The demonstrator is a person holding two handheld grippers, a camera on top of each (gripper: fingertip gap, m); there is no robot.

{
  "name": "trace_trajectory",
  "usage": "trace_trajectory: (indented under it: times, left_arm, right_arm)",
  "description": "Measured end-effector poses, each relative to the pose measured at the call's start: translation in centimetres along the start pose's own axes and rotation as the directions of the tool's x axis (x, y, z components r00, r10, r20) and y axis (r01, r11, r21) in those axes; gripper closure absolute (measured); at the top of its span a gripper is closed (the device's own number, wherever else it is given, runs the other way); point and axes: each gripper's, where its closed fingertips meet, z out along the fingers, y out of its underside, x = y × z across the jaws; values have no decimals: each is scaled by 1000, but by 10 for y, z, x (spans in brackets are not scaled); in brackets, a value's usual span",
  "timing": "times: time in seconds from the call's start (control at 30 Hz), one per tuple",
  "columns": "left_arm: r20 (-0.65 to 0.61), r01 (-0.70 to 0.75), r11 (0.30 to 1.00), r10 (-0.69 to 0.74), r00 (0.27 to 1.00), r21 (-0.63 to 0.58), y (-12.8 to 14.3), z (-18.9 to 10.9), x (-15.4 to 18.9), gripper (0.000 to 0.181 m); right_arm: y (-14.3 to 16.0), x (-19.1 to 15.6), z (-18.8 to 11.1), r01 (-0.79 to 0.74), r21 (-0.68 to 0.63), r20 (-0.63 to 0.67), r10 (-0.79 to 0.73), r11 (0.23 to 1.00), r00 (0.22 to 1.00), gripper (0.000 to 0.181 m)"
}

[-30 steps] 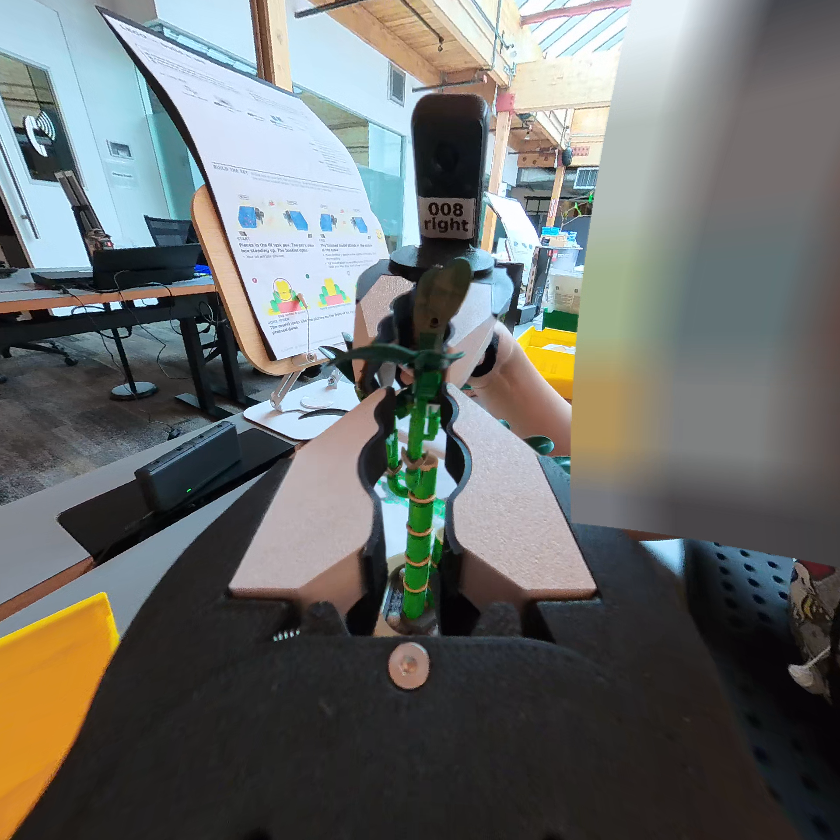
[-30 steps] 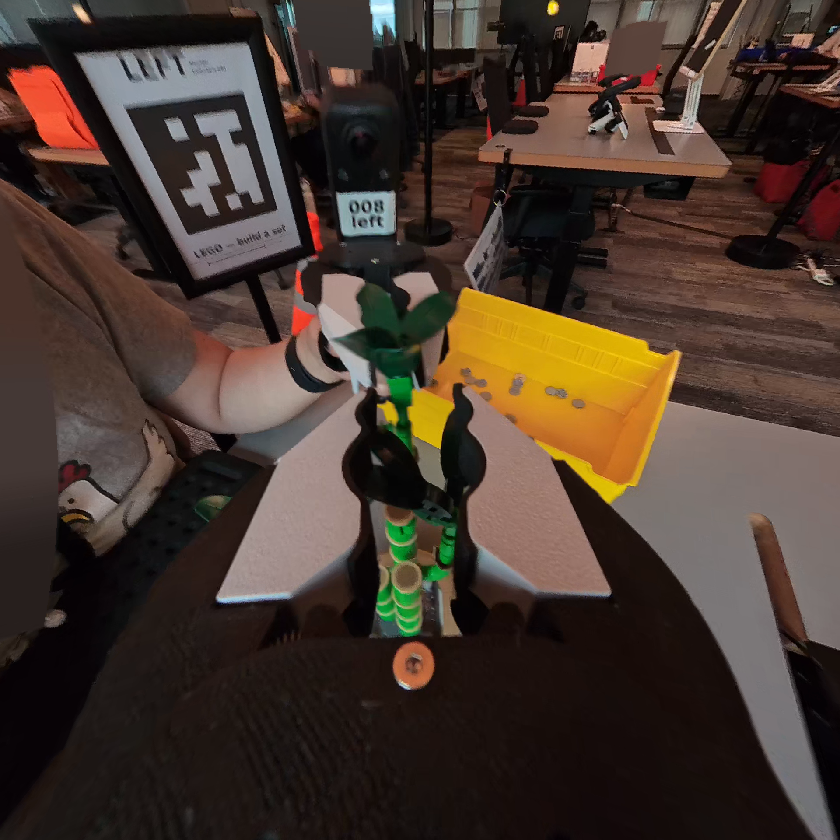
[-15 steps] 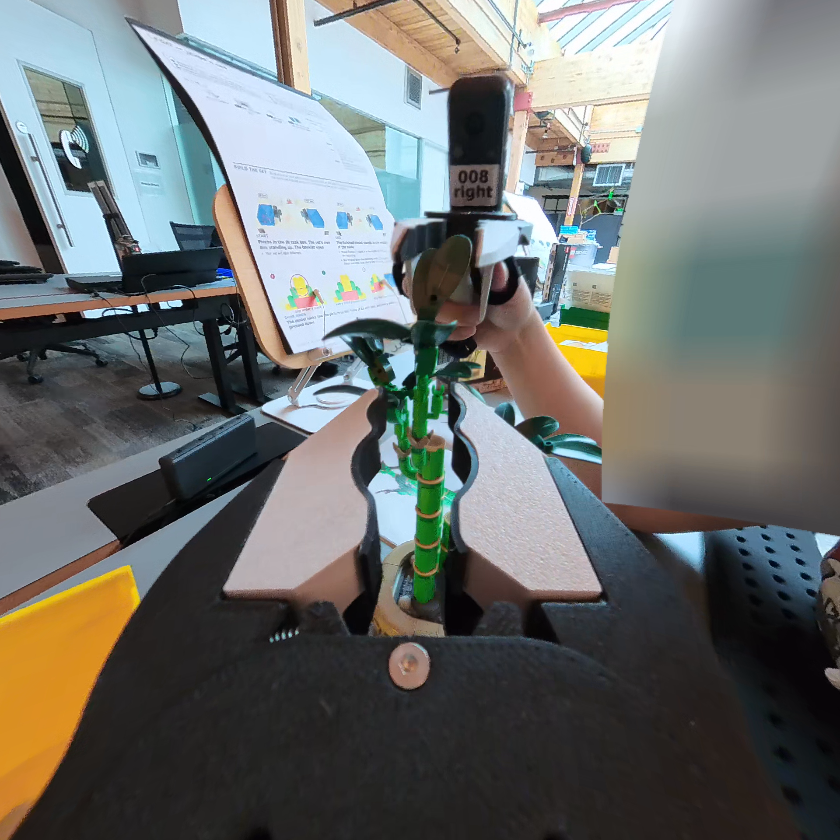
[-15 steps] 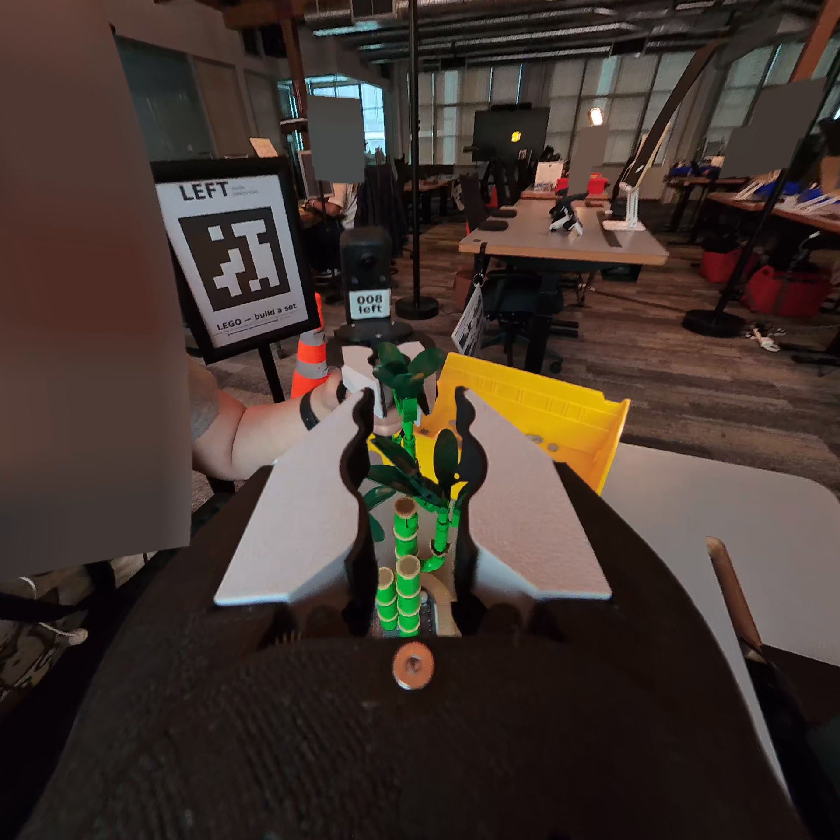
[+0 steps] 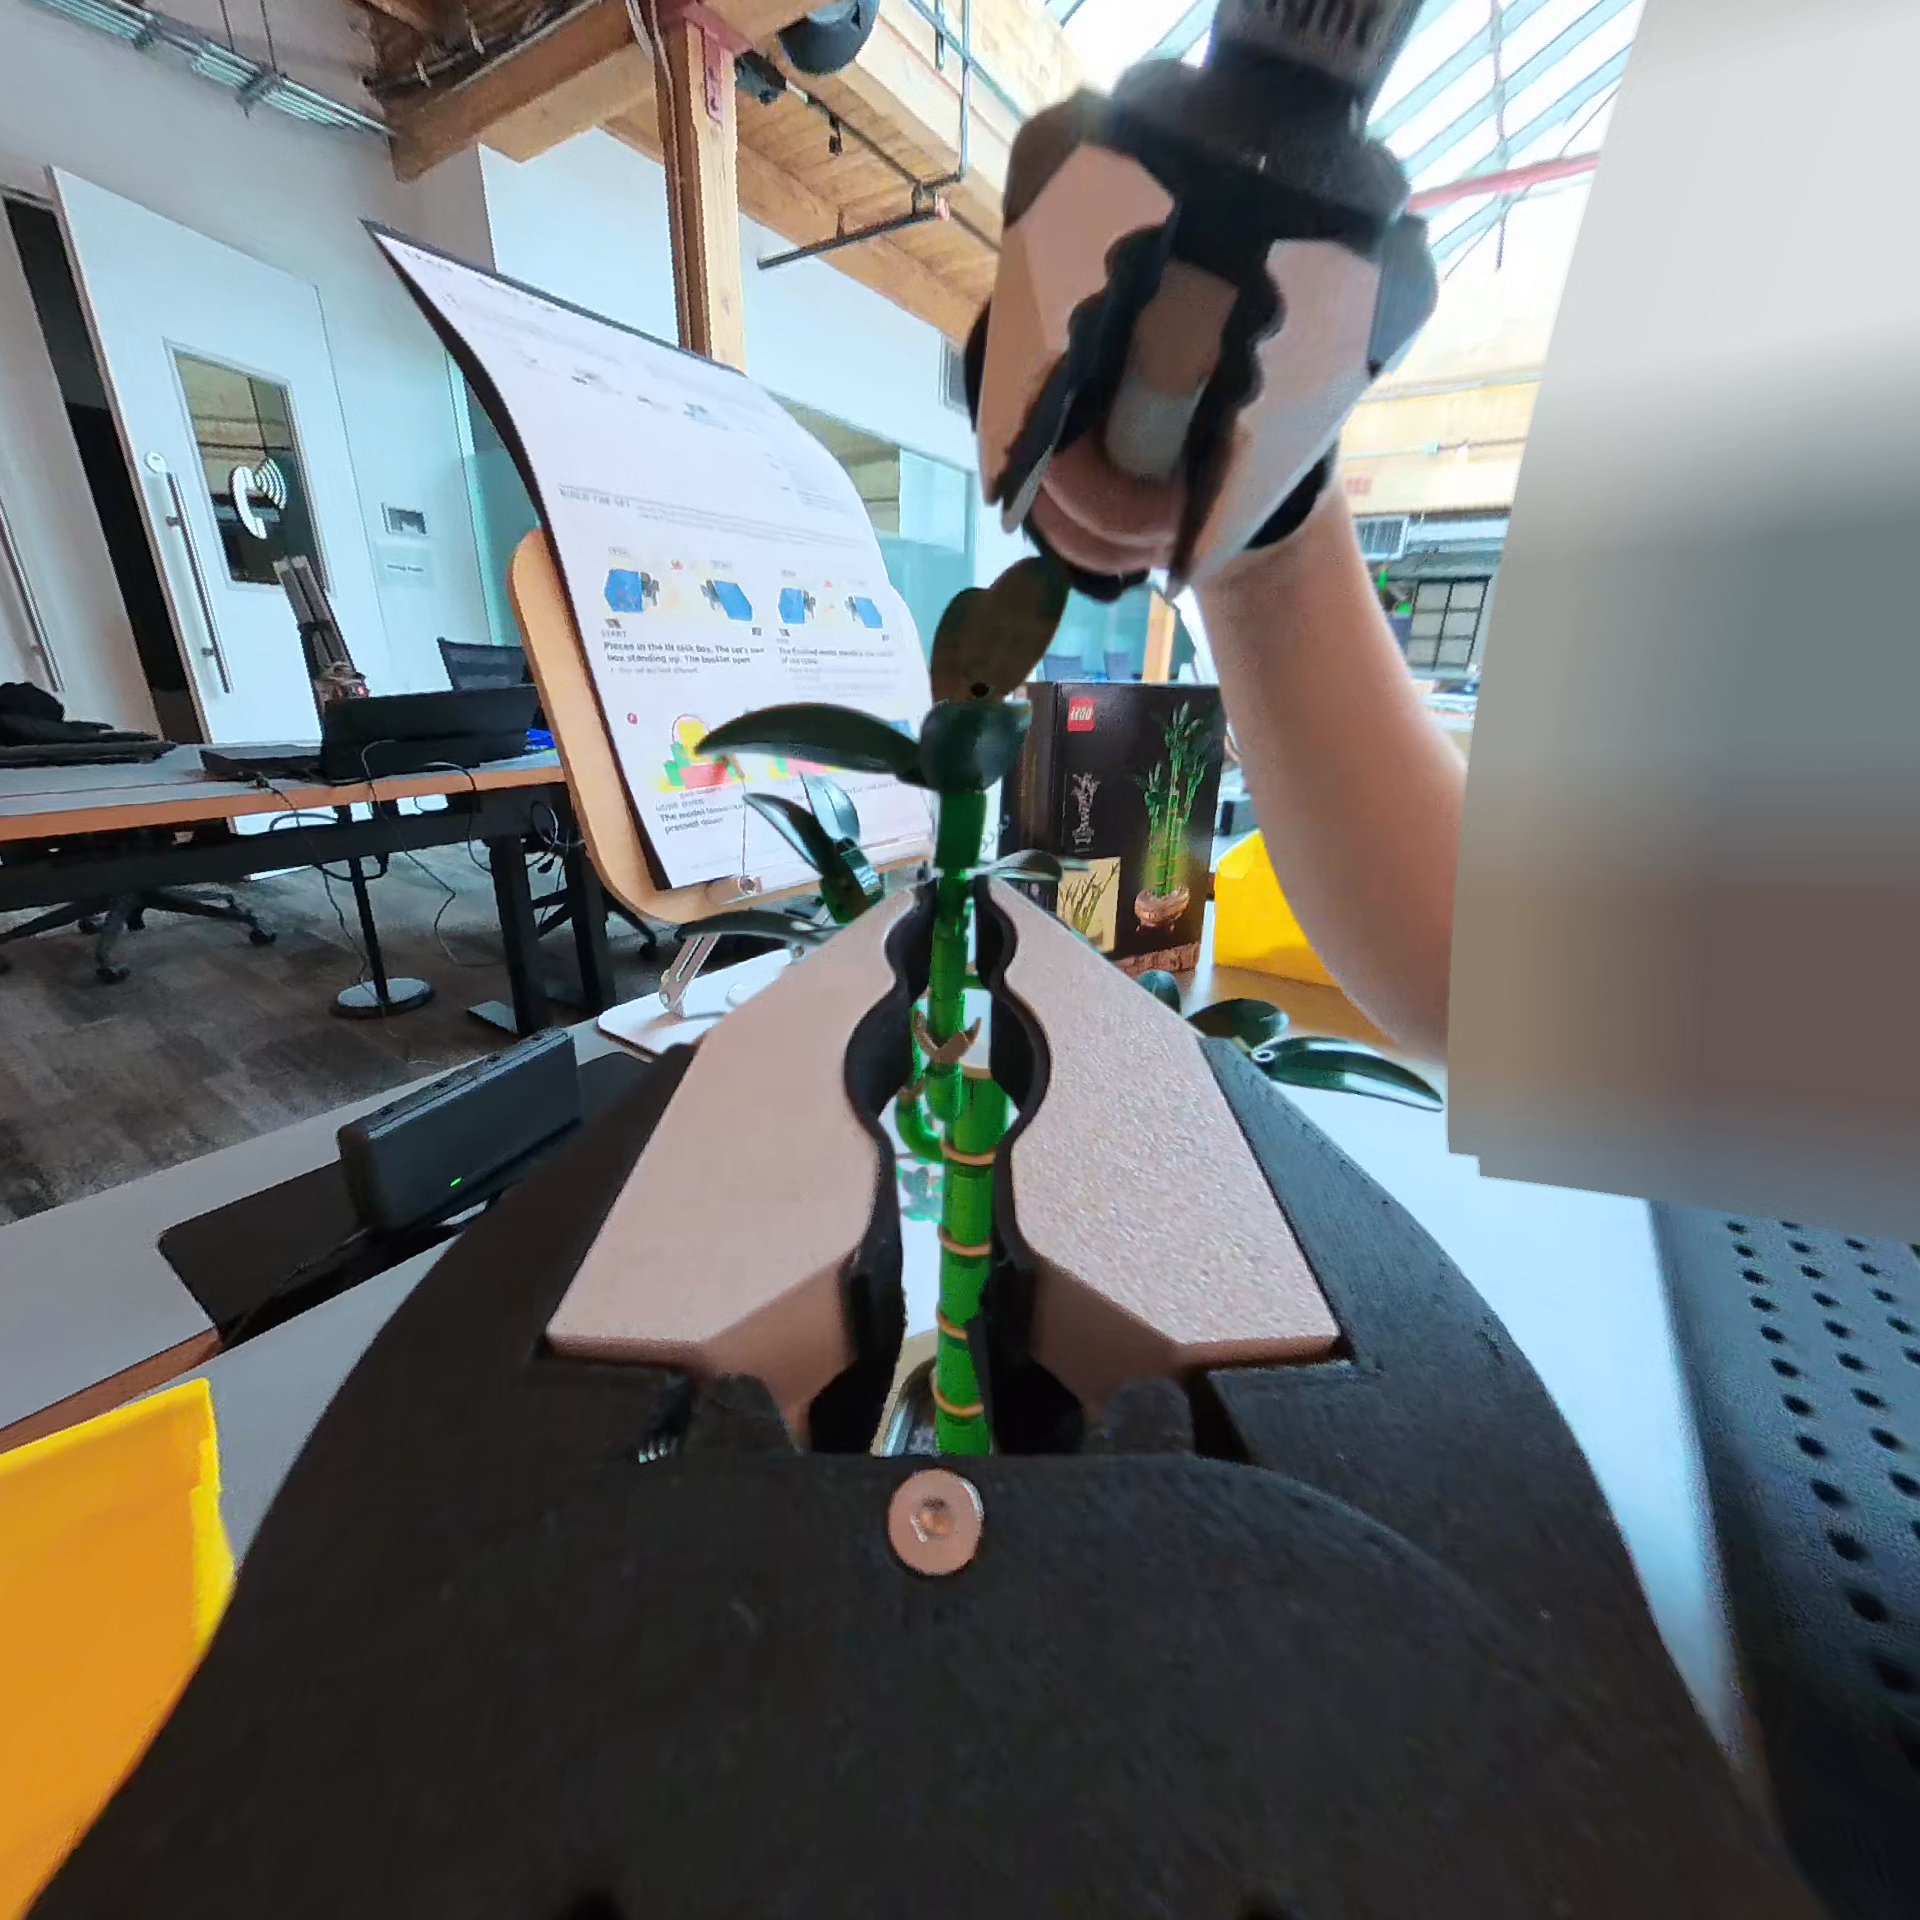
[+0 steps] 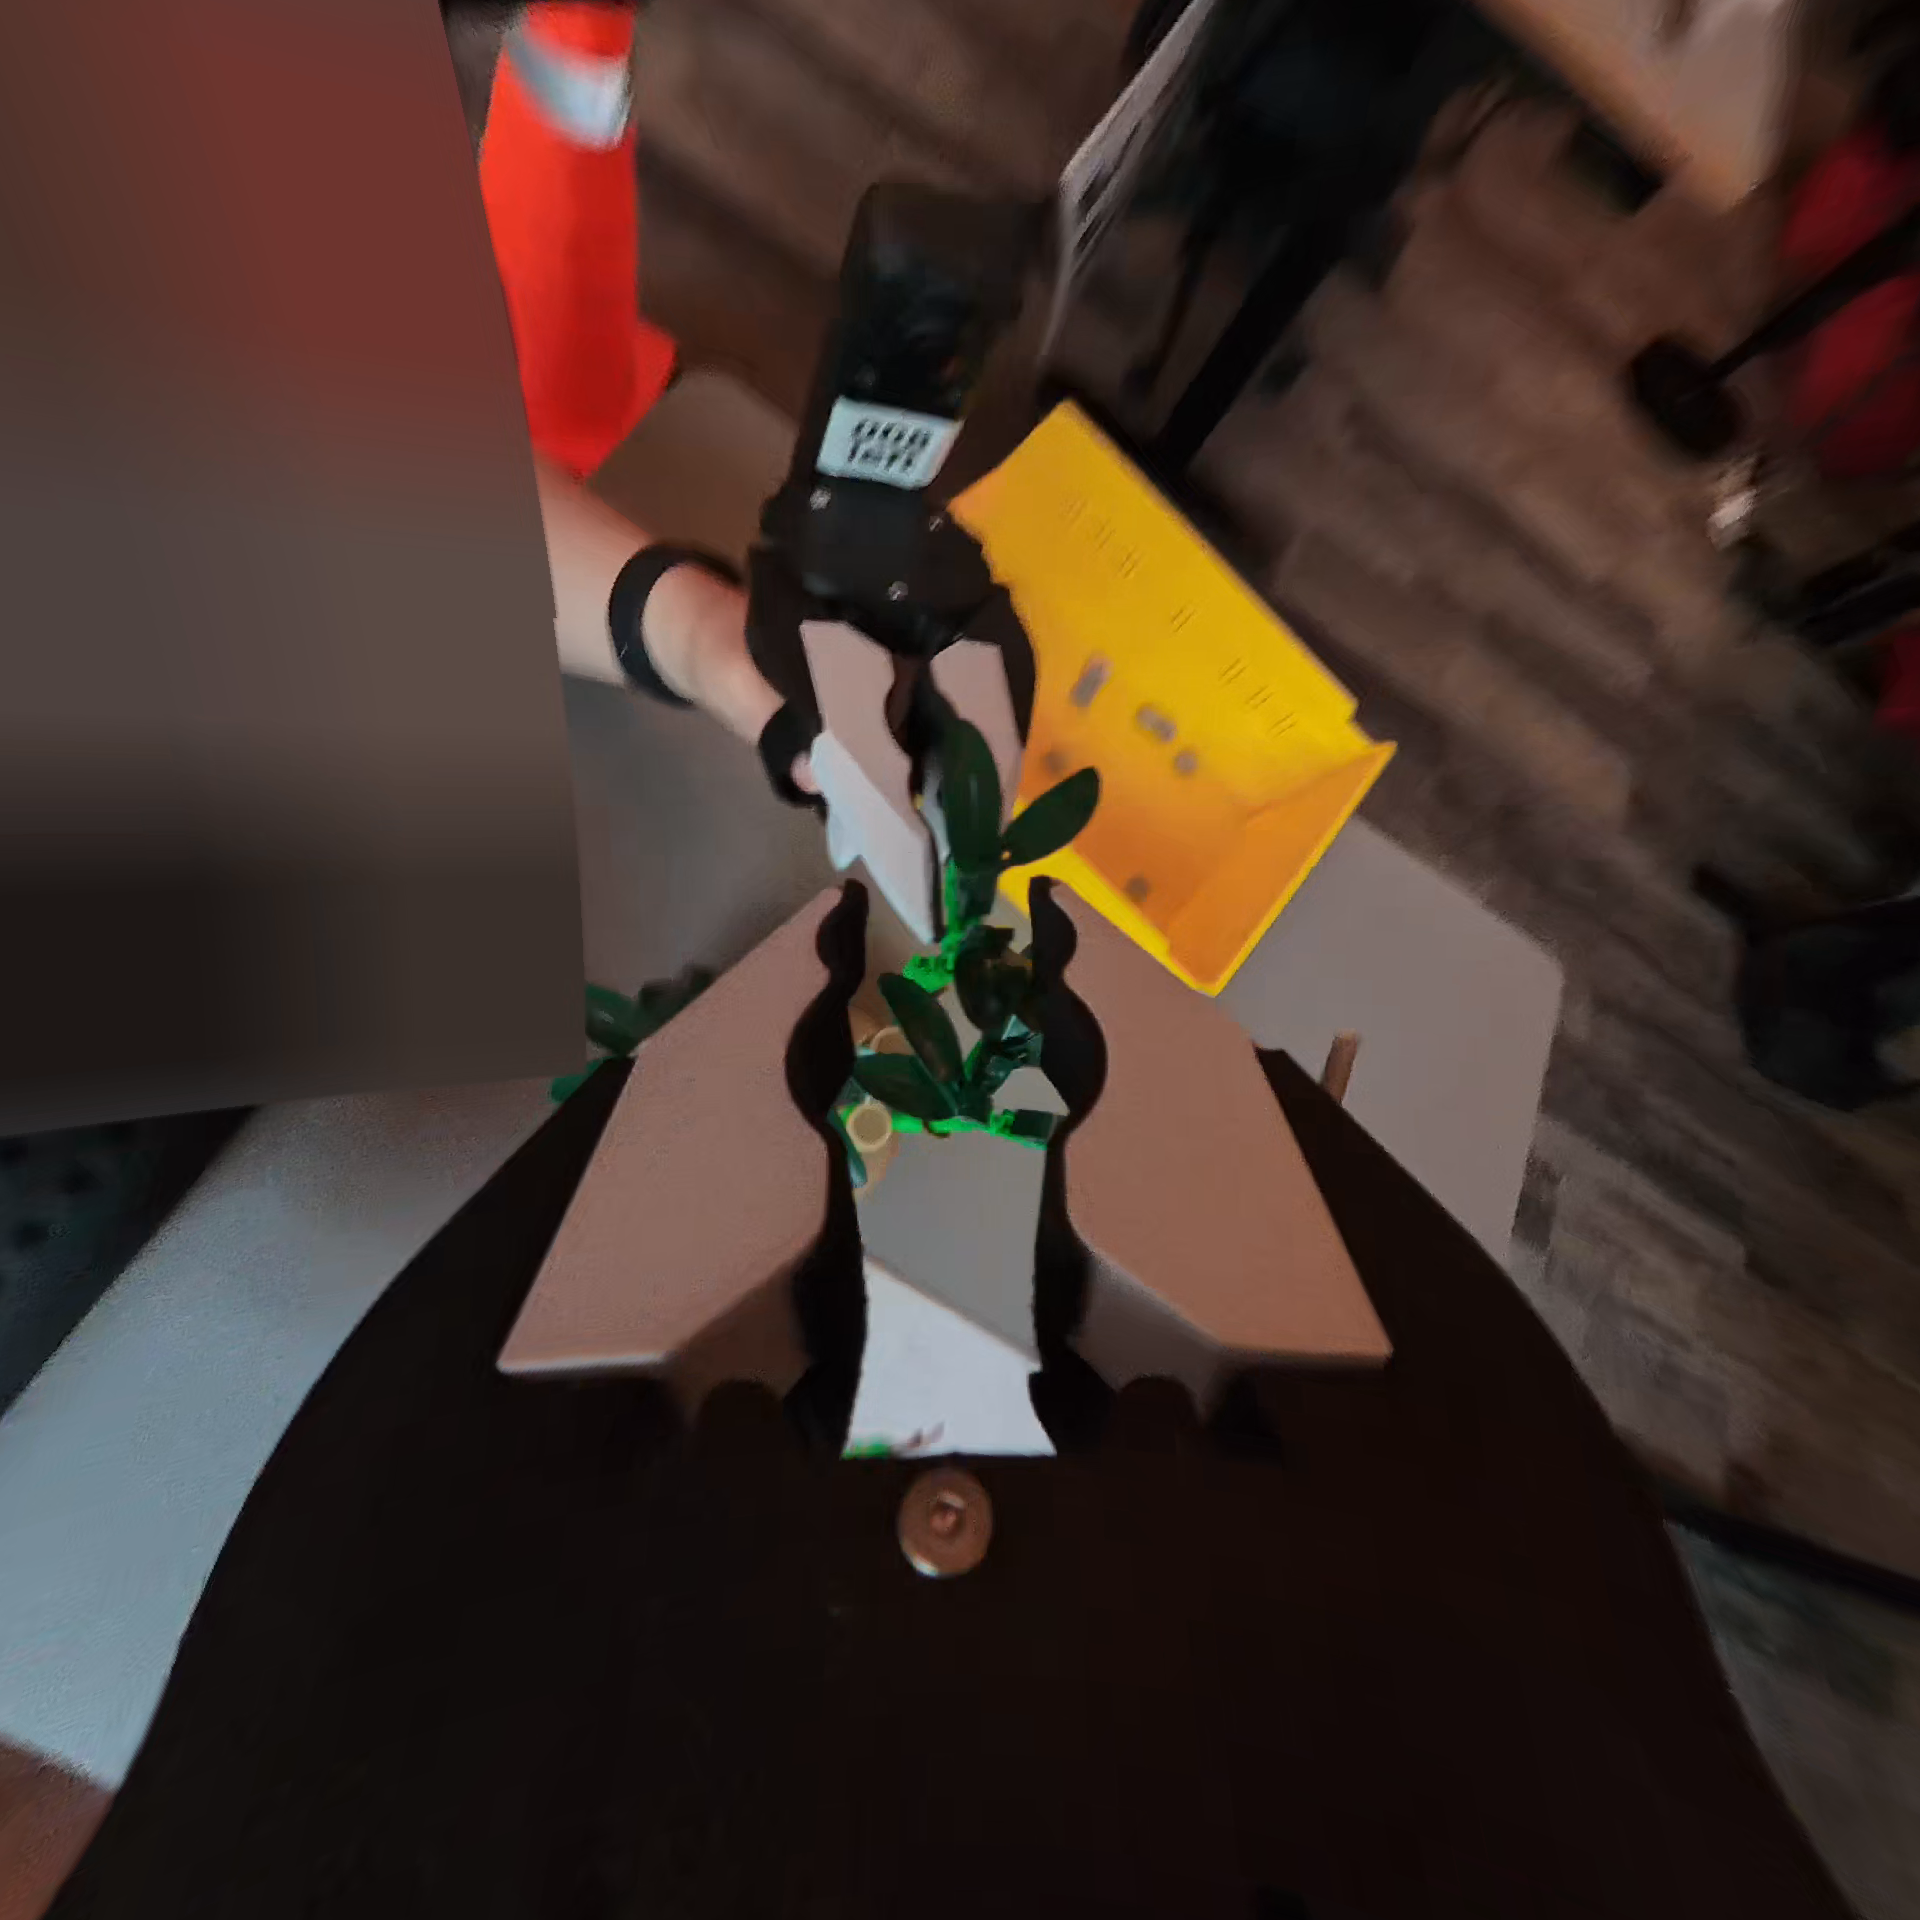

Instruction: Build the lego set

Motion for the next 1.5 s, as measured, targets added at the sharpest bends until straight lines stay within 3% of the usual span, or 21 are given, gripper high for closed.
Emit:
trace_trajectory:
  times: [0.23,0.47,0.9,1.5]
  left_arm:
    - [12,-16,1000,16,1000,-3,3,0,-3,176]
    - [0,-11,1000,11,1000,12,3,-1,-2,178]
    - [44,-87,996,86,995,27,1,1,-3,178]
    - [84,-89,996,88,993,6,1,4,-5,179]
  right_arm:
    - [19,7,30,18,-395,144,43,919,989,150]
    - [35,6,47,18,-529,165,82,848,983,165]
    - [40,5,49,23,-563,200,109,826,974,174]
    - [43,5,47,17,-501,219,108,865,970,175]
